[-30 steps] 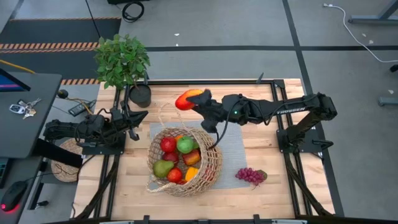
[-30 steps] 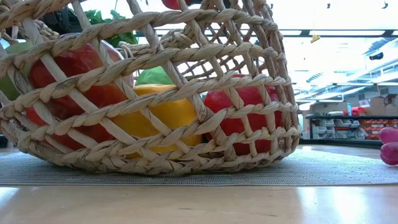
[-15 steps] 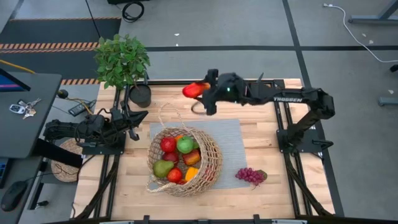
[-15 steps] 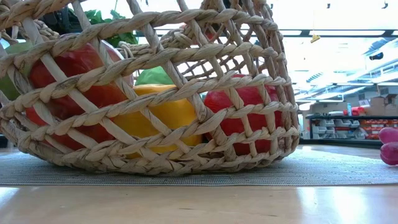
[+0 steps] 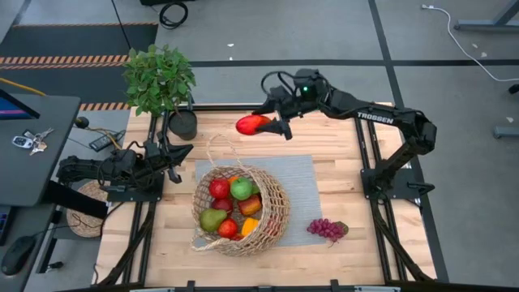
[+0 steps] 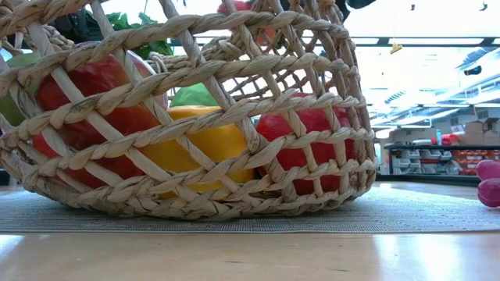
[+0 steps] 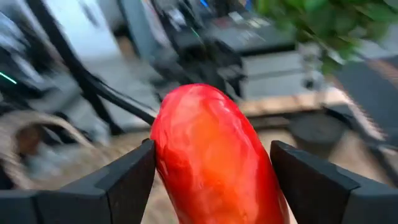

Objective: Build produce basket
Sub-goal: Put the red mango into the brown woven basket, then put the purple grapes into the brown woven basket

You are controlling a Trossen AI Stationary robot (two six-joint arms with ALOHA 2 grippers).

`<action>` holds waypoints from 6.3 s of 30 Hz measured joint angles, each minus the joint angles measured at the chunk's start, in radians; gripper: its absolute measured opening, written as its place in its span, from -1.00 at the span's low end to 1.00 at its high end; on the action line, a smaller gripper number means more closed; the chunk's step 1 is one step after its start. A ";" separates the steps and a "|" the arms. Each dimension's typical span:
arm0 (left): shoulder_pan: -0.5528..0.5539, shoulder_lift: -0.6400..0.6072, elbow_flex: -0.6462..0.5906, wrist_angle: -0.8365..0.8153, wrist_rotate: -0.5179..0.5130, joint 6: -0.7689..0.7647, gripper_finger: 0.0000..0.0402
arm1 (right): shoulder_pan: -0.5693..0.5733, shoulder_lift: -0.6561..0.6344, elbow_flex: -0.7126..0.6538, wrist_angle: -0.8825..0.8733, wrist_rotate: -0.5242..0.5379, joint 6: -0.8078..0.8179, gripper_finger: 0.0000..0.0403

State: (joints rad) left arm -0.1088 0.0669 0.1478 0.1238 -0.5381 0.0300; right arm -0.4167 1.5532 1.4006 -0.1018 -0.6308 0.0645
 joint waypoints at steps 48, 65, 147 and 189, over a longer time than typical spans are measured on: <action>0.000 0.012 0.001 0.033 0.000 0.007 -0.88 | 0.543 0.130 0.045 0.086 0.483 0.010 0.56; 0.000 0.024 0.001 0.032 0.000 0.007 -0.86 | 0.578 0.462 0.395 -0.290 0.490 -0.197 0.56; 0.000 0.024 0.000 0.035 0.000 0.007 -0.86 | 1.251 0.001 -0.887 0.022 1.131 0.952 0.73; 0.000 0.024 0.000 0.035 0.000 0.007 -0.87 | 1.263 0.006 -0.851 -0.051 1.120 0.914 0.31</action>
State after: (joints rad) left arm -0.1088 0.0910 0.1478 0.1591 -0.5379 0.0375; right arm 0.8467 1.5592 0.5498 -0.1524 0.4895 0.9782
